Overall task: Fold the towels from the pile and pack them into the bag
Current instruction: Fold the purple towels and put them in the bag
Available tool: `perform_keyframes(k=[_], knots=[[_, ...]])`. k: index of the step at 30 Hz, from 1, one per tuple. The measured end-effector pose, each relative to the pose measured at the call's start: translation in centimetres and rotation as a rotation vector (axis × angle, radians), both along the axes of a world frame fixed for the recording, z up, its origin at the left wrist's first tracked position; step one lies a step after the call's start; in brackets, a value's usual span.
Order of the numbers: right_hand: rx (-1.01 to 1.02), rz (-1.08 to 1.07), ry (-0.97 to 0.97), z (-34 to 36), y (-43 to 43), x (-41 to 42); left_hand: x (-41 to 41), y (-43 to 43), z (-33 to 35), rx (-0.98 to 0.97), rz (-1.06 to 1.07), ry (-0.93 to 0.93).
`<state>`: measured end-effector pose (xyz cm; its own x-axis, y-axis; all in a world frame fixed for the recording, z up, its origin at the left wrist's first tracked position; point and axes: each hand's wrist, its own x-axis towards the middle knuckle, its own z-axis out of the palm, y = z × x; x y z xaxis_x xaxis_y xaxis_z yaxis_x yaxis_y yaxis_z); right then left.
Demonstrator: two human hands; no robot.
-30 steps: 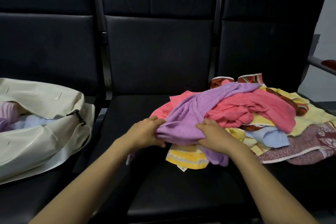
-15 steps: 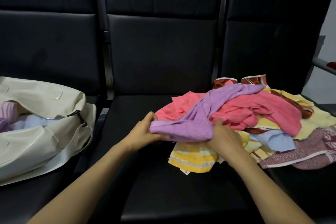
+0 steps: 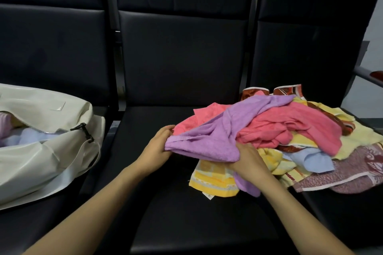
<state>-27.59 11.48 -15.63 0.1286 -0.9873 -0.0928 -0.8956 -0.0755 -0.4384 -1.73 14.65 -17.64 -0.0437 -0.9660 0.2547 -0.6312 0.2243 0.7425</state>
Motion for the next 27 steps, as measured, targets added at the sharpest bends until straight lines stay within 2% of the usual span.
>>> perform_keyframes(k=[3, 6, 8, 13, 15, 17, 19, 23, 25, 27], knots=[[0.029, -0.089, -0.037, -0.4, -0.2, -0.1, -0.8, 0.1, 0.6, 0.054, -0.065, 0.206], [0.05, -0.124, 0.065, -1.0, -0.8, -0.5, -1.4, 0.2, 0.2, 0.029, -0.113, 0.222], [-0.009, -0.088, 0.168, -0.5, -0.7, -0.6, -1.7, 0.3, 0.2, -0.009, -0.141, 0.22], [-0.452, -0.005, 0.296, 1.2, 0.0, -1.0, -1.9, 0.5, 0.7, -0.117, -0.272, 0.104], [-0.457, 0.057, 0.241, 2.1, 0.2, -1.1, -2.0, 0.4, 0.6, -0.107, -0.28, 0.125], [-0.303, 0.129, 0.023, 3.0, 0.5, -1.1, -1.9, 0.2, 0.8, -0.064, -0.231, 0.121], [-0.113, 0.15, -0.182, 3.6, 0.7, -1.2, -1.0, -0.2, 1.2, -0.024, -0.151, -0.01], [-0.017, 0.314, -0.308, 3.4, 1.1, -1.1, 1.8, -0.1, 1.9, 0.132, 0.025, -0.424], [0.047, 0.392, -0.219, 2.8, 1.1, -1.0, 2.3, 0.0, 2.0, 0.231, 0.071, -0.574], [0.096, 0.431, 0.053, 2.1, 1.0, -0.8, 2.1, 0.0, 1.8, 0.329, 0.044, -0.674]])
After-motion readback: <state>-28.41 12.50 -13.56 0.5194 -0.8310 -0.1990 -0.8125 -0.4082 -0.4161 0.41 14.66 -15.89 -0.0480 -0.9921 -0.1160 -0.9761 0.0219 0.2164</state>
